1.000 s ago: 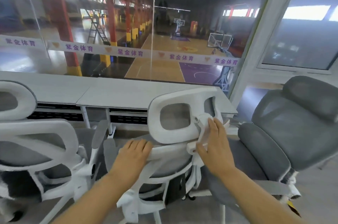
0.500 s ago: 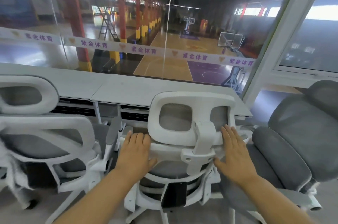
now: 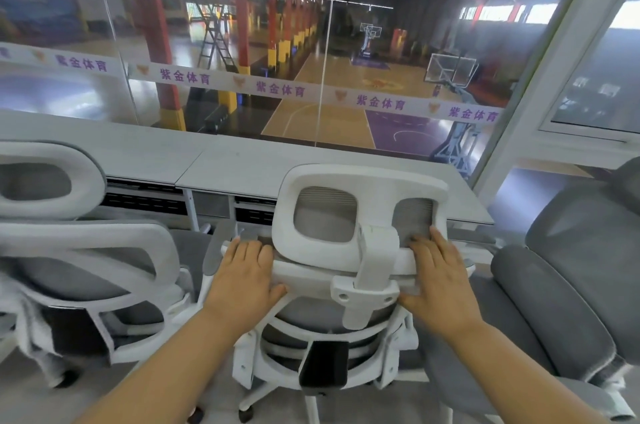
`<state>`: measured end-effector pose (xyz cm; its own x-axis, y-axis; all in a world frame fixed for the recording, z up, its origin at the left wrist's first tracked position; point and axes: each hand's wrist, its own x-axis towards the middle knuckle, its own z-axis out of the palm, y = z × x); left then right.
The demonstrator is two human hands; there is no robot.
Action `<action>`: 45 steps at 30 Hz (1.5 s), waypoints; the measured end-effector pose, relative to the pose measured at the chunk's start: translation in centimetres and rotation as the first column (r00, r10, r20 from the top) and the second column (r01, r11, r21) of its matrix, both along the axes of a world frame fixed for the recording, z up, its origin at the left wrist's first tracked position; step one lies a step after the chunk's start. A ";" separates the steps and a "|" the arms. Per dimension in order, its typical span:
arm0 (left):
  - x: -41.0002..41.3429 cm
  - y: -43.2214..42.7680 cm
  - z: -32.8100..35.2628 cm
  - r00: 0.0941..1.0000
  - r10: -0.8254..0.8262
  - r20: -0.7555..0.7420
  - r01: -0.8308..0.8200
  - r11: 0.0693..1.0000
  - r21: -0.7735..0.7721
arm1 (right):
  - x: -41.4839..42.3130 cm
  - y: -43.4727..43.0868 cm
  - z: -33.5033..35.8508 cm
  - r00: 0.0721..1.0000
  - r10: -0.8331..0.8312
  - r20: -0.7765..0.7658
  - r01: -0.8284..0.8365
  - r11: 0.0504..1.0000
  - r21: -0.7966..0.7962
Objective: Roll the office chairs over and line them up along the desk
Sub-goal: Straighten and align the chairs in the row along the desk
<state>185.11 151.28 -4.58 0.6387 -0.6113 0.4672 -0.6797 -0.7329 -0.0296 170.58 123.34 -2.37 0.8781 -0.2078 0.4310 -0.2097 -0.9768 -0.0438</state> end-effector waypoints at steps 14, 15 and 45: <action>3.4 0.0 0.2 0.999 -0.005 0.033 0.003 0.999 0.053 | 2.9 0.1 -1.0 0.994 0.053 0.094 -0.059 0.996 0.061; 3.2 -0.1 0.2 1.000 -0.005 0.026 0.004 0.999 0.045 | 2.8 0.0 -1.1 0.994 0.053 0.092 -0.060 0.996 0.071; 2.6 -0.3 0.4 0.993 0.013 -0.114 -0.003 0.996 0.091 | 2.1 1.4 -1.3 0.995 -0.046 0.086 0.038 0.994 0.098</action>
